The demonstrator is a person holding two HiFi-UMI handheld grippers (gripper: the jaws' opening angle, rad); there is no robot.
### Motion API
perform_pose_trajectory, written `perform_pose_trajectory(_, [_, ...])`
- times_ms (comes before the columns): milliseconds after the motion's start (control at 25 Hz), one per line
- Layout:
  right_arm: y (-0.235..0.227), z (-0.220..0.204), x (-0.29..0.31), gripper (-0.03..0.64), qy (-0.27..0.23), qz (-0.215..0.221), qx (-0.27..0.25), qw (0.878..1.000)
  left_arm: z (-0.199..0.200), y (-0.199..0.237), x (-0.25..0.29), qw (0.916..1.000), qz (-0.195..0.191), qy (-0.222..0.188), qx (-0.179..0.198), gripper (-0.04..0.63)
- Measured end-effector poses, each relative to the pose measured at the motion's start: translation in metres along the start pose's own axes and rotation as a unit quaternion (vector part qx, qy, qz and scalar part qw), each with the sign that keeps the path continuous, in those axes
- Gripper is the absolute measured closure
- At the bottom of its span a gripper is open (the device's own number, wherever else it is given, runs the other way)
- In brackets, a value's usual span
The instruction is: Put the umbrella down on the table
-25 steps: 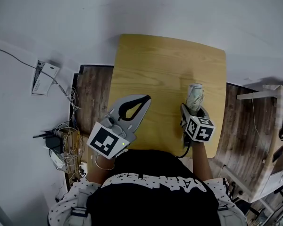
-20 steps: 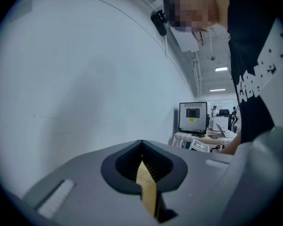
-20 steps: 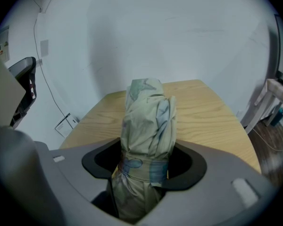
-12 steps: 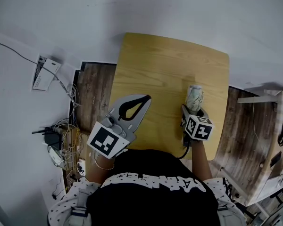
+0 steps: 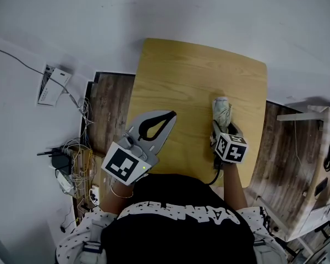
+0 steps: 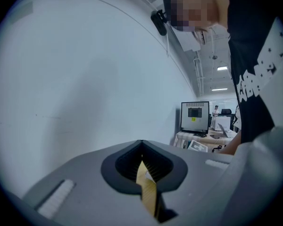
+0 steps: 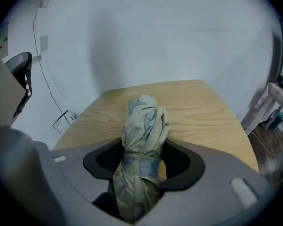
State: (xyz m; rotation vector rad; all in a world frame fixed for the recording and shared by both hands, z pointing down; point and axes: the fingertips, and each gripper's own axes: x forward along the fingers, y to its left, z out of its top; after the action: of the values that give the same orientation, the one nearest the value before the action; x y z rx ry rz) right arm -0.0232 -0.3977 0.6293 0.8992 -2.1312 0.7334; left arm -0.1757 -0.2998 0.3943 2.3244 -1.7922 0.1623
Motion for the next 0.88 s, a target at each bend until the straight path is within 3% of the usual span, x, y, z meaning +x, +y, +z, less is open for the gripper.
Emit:
perform_pose_trajectory(440, [-0.002,0.0,-0.007,0.341,-0.003,-0.008,0.002,1.0,0.006,-0.007,-0.005,0.9999,0.0,-0.006,0.008,0.6])
perform_pose_trajectory(800, [-0.002,0.007,-0.028,0.341,-0.039,-0.013,0.006,0.999,0.014,-0.021,-0.012,0.9997,-0.005,-0.016,0.018,0.6])
perform_pose_trajectory(880, [-0.002,0.007,-0.032,0.386,-0.045,-0.009,0.009,0.999,0.014,-0.025,-0.013,0.9997,-0.007,-0.016,0.019,0.601])
